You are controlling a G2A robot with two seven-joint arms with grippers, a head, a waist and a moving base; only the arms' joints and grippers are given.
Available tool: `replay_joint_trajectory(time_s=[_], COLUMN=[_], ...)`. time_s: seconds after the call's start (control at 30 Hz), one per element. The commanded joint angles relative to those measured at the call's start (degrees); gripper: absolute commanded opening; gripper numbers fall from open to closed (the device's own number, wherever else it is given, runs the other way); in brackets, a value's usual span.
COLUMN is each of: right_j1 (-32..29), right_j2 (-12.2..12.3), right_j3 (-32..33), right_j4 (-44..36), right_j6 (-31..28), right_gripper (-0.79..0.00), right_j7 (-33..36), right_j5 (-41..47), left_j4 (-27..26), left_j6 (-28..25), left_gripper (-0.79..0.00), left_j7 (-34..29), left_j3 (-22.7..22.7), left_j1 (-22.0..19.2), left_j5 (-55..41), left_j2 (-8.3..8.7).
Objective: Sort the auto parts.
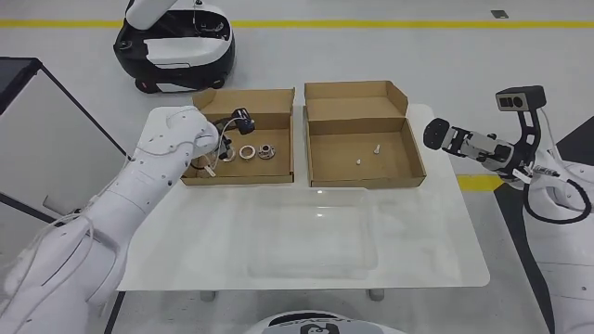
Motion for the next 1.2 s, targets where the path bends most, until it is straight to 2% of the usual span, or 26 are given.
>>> replay_joint_trajectory(time_s=[0.0, 0.57, 0.6, 0.63, 0.7, 0.73, 0.97, 1.17], right_j1=[0.0, 0.0, 0.0, 0.0, 0.0, 0.0, 0.0, 0.0], right_j2=[0.0, 0.0, 0.0, 0.0, 0.0, 0.0, 0.0, 0.0], right_j3=[0.0, 0.0, 0.0, 0.0, 0.0, 0.0, 0.0, 0.0], right_j4=[0.0, 0.0, 0.0, 0.0, 0.0, 0.0, 0.0, 0.0], right_j6=[0.0, 0.0, 0.0, 0.0, 0.0, 0.0, 0.0, 0.0], right_gripper=[0.0, 0.0, 0.0, 0.0, 0.0, 0.0, 0.0, 0.0], right_j7=[0.0, 0.0, 0.0, 0.0, 0.0, 0.0, 0.0, 0.0], right_j5=[0.0, 0.0, 0.0, 0.0, 0.0, 0.0, 0.0, 0.0], left_j4=[0.9, 7.4, 7.7, 8.0, 8.3, 8.5, 8.3, 3.1], left_j6=[0.5, 1.6, 1.6, 1.6, 1.7, 2.0, 2.1, 3.5], left_gripper=[-0.785, -0.785, -0.763, -0.496, -0.062, 0.0, 0.0, 0.0], left_j7=[-0.2, 0.8, 0.8, 0.8, 0.9, 1.0, 1.4, 2.2], left_j3=[0.4, 2.3, 2.3, 2.2, 2.2, 2.1, 0.8, -2.3], left_j1=[-0.3, -1.2, -1.2, -1.3, -1.3, -1.3, -1.7, -0.6], left_j5=[0.6, 1.9, 1.9, 1.8, 1.8, 1.9, 2.6, 2.9], left_j2=[-0.43, -3.63, -3.76, -3.88, -4.1, -4.18, -4.13, -2.85])
